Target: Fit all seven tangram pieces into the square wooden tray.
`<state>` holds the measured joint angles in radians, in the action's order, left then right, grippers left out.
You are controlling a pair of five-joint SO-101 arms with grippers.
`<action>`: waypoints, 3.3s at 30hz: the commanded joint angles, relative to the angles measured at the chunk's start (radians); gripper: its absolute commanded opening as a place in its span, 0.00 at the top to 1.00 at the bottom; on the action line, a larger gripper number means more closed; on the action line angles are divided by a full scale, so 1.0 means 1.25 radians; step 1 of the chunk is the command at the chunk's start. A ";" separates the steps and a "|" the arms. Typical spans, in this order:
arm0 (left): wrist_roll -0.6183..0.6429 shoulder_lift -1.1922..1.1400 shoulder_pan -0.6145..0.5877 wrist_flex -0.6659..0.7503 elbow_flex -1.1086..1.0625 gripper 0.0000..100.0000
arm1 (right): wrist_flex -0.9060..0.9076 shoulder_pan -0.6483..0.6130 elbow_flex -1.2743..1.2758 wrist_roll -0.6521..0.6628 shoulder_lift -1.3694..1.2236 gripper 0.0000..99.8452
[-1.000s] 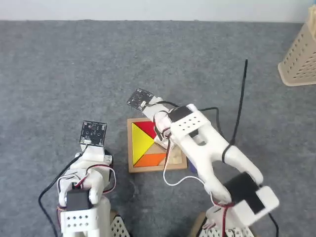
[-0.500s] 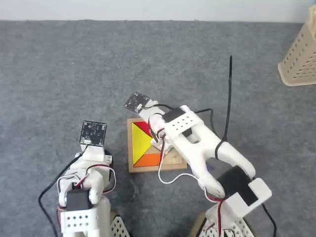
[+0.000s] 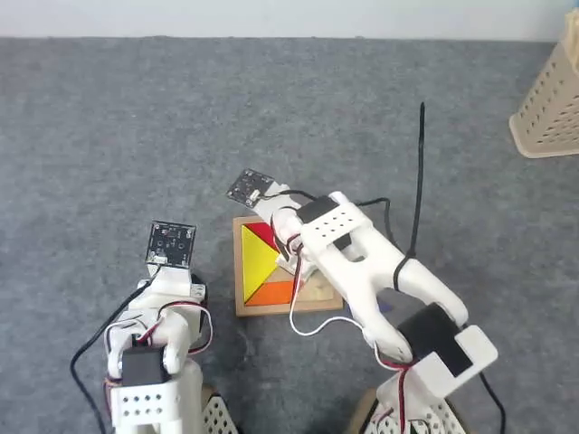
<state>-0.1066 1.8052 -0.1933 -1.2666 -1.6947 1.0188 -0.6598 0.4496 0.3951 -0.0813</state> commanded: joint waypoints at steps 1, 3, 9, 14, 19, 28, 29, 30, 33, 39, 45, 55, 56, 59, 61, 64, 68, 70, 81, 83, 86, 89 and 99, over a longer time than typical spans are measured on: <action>0.006 0.018 0.002 0.000 0.007 0.93 | 0.033 -0.006 -0.060 -0.009 0.024 0.79; 0.006 0.018 0.002 0.000 0.007 0.93 | 0.030 -0.006 -0.060 -0.010 0.024 0.78; 0.006 0.018 0.002 0.000 0.007 0.93 | 0.020 -0.012 -0.058 -0.011 0.024 0.78; 0.006 0.018 0.002 0.000 0.007 0.93 | 0.031 -0.001 -0.058 -0.011 0.046 0.83; 0.006 0.018 0.002 0.000 0.007 0.93 | 0.025 0.055 -0.037 -0.047 0.120 0.98; 0.006 0.018 0.002 0.000 0.007 0.93 | -0.088 0.067 0.106 -0.043 0.131 0.99; 0.006 0.018 0.002 0.000 0.007 0.93 | -0.089 0.063 0.106 -0.043 0.120 0.99; 0.006 0.018 0.002 0.000 0.007 0.93 | -0.091 0.060 0.106 -0.043 0.109 0.99; 0.006 0.018 0.002 0.000 0.007 0.93 | -0.094 0.041 0.097 -0.043 0.069 0.99; 0.006 0.018 0.002 0.000 0.007 0.93 | -0.058 0.052 0.055 -0.044 0.046 0.99; 0.006 0.018 0.002 0.000 0.007 0.93 | 0.055 0.129 0.007 -0.053 0.196 0.99; 0.006 0.018 0.002 0.000 0.007 0.93 | -0.018 0.226 0.002 -0.119 0.186 0.82; 0.006 0.018 0.002 0.000 0.007 0.93 | -0.040 0.220 -0.001 -0.119 0.163 0.82; 0.006 0.018 0.002 0.000 0.007 0.93 | -0.094 0.217 -0.026 -0.119 0.089 0.82; 0.006 0.018 0.002 0.000 0.007 0.93 | -0.109 0.218 -0.050 -0.119 0.041 0.82; 0.006 0.018 0.002 0.000 0.007 0.93 | -0.110 0.220 -0.075 -0.119 -0.013 0.82; 0.006 0.018 0.002 0.000 0.007 0.93 | -0.110 0.217 -0.098 -0.119 -0.063 0.82; 0.006 0.018 0.002 0.000 0.007 0.93 | -0.115 0.217 -0.104 -0.119 -0.082 0.82; 0.006 0.018 0.002 0.000 0.007 0.93 | -0.078 0.223 -0.123 -0.118 -0.128 0.82; 0.006 0.018 0.002 0.000 0.007 0.93 | -0.078 0.223 -0.123 -0.118 -0.129 0.83; 0.006 0.018 0.002 0.000 0.007 0.93 | -0.075 0.224 -0.123 -0.118 -0.128 0.90; 0.006 0.018 0.002 0.000 0.007 0.93 | -0.075 0.236 -0.124 -0.118 -0.126 1.00; 0.006 0.018 0.002 0.000 0.007 0.93 | 0.014 0.245 -0.083 -0.120 0.077 0.99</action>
<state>-0.1066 1.8052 -0.1933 -1.2666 -1.6947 1.0096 -0.3483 0.3406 0.2570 -0.1366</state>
